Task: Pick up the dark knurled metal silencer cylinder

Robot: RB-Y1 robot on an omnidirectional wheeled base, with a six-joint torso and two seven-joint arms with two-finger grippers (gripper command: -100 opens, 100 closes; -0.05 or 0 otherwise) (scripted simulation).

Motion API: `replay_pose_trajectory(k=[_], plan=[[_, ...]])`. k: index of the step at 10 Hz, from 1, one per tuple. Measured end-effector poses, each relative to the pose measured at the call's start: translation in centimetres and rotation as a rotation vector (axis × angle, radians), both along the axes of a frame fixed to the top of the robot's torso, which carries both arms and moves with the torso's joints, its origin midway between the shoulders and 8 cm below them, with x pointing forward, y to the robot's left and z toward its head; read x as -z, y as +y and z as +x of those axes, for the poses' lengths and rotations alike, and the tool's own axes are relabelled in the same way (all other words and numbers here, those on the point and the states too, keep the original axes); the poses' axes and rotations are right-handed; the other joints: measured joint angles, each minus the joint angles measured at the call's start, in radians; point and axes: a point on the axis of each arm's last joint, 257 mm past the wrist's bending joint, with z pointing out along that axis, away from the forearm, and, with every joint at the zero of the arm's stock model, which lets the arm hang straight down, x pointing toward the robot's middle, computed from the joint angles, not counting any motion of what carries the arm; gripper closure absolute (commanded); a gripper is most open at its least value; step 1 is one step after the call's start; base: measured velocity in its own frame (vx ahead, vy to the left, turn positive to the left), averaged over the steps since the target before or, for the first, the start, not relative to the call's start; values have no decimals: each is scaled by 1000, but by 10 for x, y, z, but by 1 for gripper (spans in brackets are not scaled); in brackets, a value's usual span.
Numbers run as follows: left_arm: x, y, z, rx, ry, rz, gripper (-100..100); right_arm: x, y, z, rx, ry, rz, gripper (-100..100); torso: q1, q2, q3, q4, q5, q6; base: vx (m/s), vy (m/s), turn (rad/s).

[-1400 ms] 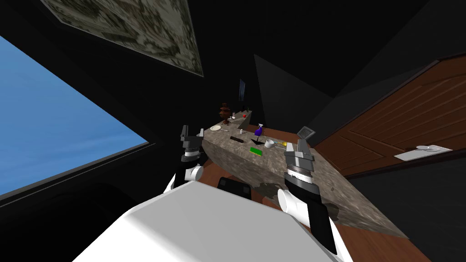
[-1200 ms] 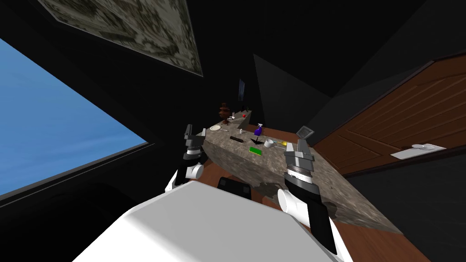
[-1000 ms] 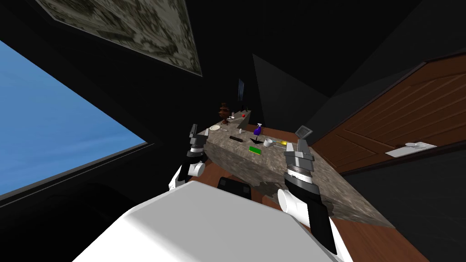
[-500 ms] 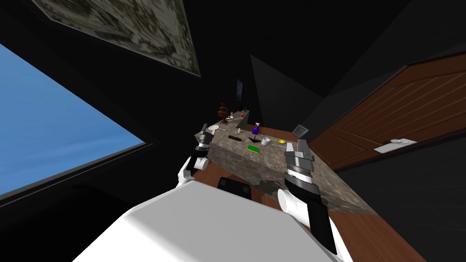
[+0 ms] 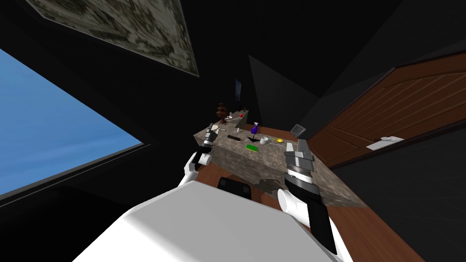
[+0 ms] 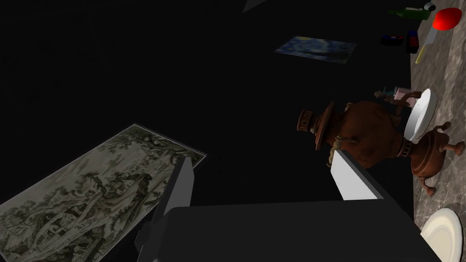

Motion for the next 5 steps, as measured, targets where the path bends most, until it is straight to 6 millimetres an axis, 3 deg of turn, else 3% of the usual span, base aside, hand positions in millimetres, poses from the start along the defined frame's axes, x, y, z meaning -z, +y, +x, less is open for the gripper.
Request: replay_pose_trajectory(k=[5], plan=[[17,-11,37,18,105,8,-100,0,0,0,0,0,0,0,0,0,0,0,0,0,-17,-9,-41]])
